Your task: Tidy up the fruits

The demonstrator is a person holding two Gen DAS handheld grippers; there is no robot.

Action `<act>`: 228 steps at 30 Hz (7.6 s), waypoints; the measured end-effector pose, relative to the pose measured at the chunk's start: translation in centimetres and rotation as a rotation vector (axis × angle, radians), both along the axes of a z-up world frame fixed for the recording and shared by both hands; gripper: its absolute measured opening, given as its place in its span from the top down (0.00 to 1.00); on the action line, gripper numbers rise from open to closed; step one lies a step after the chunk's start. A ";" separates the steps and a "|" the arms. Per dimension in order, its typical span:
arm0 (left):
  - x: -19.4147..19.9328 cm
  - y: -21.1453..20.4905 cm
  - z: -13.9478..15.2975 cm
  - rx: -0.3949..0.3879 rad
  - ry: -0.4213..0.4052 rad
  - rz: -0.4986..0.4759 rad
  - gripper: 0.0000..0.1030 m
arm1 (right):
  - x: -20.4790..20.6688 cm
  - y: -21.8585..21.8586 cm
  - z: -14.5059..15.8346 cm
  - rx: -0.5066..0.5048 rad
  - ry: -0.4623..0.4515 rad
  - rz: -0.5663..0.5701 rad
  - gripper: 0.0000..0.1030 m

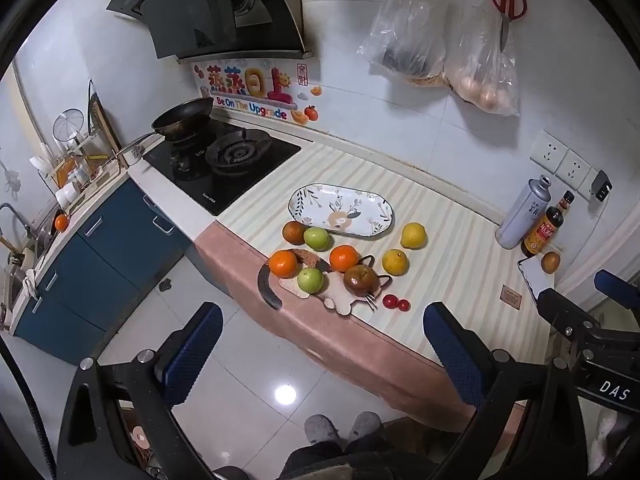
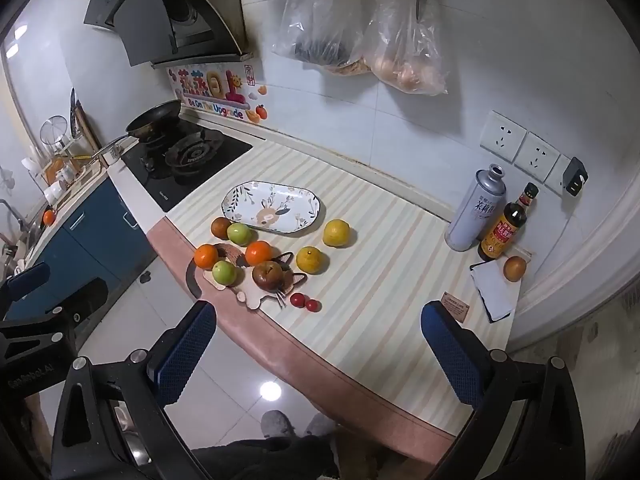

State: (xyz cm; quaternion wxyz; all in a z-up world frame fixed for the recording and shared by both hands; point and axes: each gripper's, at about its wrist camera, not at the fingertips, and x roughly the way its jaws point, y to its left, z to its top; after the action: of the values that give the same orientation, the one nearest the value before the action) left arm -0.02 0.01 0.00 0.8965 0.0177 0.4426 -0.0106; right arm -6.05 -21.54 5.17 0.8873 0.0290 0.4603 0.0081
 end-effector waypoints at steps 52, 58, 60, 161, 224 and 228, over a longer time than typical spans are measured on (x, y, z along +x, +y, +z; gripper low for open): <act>0.9 -1.0 0.3 -0.005 0.023 -0.017 0.00 | 0.6 0.0 -0.3 0.005 0.012 -0.005 0.00; 0.8 -1.1 0.5 -0.004 0.019 -0.019 0.00 | 0.6 -0.2 -0.2 0.010 0.008 -0.006 0.00; 0.8 -1.0 0.5 -0.005 0.019 -0.020 0.00 | 0.5 -0.2 -0.1 0.011 0.007 -0.006 0.00; 30.3 2.1 -36.5 0.057 0.700 -0.073 0.41 | 28.3 10.6 -39.6 0.268 0.703 -0.091 0.30; 48.0 4.3 -30.0 -0.013 0.698 -0.127 0.13 | 48.8 10.0 -35.5 0.137 0.607 -0.075 0.09; 44.8 4.5 -28.1 0.032 0.612 -0.103 0.13 | 46.6 9.7 -34.0 0.122 0.583 -0.084 0.08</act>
State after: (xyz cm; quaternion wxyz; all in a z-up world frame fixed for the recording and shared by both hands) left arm 44.74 4.52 -28.07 0.7194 0.0503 0.6907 -0.0537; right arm 40.50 -11.84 -28.80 0.7138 0.1025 0.6927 -0.0095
